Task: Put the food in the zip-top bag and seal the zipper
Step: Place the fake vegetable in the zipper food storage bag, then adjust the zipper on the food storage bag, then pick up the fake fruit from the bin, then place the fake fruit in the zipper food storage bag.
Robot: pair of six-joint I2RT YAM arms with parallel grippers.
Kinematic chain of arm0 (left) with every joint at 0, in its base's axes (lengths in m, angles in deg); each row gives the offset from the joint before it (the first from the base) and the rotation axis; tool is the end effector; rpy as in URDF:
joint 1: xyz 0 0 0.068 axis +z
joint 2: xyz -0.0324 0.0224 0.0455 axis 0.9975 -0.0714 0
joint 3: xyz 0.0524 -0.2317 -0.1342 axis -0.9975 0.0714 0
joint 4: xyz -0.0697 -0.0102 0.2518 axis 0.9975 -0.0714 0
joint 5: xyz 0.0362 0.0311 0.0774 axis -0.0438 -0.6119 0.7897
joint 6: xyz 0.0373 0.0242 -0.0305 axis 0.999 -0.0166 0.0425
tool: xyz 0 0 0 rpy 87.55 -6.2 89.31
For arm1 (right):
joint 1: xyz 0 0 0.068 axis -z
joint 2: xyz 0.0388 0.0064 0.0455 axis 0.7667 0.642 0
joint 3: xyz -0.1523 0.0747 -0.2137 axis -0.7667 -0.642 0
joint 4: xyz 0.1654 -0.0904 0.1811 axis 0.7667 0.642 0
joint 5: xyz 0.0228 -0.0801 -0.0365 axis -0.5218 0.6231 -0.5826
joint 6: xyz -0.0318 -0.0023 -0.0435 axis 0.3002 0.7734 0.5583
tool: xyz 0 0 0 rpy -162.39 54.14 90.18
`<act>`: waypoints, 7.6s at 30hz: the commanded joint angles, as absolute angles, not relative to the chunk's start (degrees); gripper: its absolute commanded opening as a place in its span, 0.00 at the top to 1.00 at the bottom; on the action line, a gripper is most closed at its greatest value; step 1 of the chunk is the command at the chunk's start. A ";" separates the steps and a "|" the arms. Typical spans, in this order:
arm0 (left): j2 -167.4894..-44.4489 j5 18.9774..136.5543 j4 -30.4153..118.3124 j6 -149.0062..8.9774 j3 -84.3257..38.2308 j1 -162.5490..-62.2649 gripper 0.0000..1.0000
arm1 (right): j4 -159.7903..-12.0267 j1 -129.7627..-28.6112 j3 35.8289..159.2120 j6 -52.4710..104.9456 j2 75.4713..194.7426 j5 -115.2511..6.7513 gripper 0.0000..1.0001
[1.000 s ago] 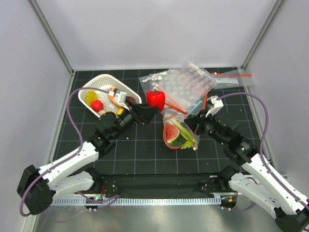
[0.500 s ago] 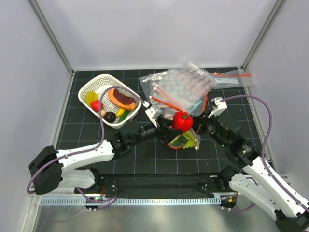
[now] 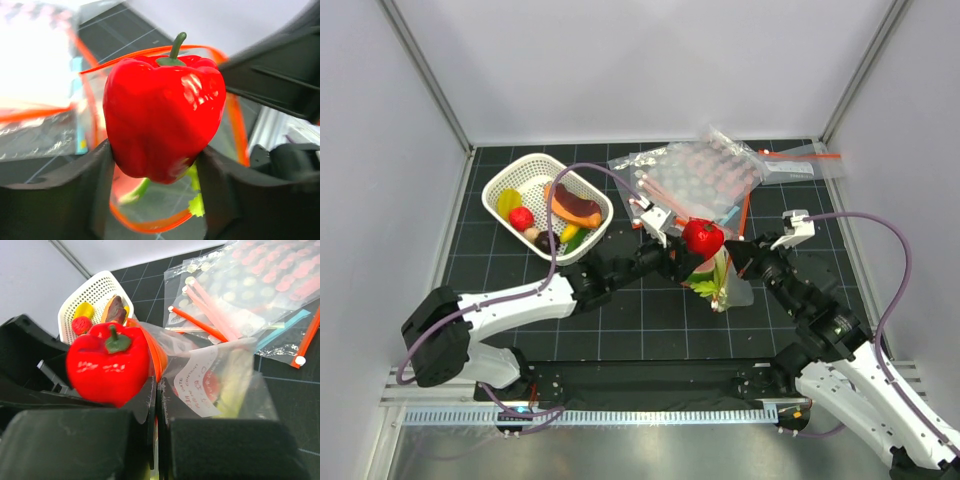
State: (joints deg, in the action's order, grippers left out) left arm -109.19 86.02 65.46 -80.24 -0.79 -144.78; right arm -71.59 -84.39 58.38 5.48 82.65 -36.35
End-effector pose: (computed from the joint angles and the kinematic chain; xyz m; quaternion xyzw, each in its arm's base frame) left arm 0.1659 -0.2747 0.2975 0.2345 0.6996 -0.4369 0.5144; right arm 0.1117 0.0685 0.3196 0.0151 0.7484 0.2819 0.6002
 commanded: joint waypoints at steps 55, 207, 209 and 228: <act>-95.79 110.36 38.16 -81.38 -6.17 -133.11 0.15 | -77.28 -84.87 58.54 4.93 80.13 -36.50 0.99; -92.17 94.63 88.69 -62.04 14.58 -148.13 0.77 | -81.49 -84.86 70.94 -10.10 101.48 -61.46 0.99; -93.57 96.30 88.34 -60.90 14.23 -148.13 0.78 | -83.51 -84.78 67.79 -10.01 102.19 -60.85 0.99; -101.75 91.83 88.69 -54.39 12.91 -148.22 0.76 | -87.03 -84.78 60.21 -9.31 96.04 -51.62 0.99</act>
State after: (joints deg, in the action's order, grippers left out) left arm -100.91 94.87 85.72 -57.16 14.45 -148.04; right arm -82.60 -84.63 60.10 -9.30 97.86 -54.58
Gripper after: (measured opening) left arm 0.634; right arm 0.037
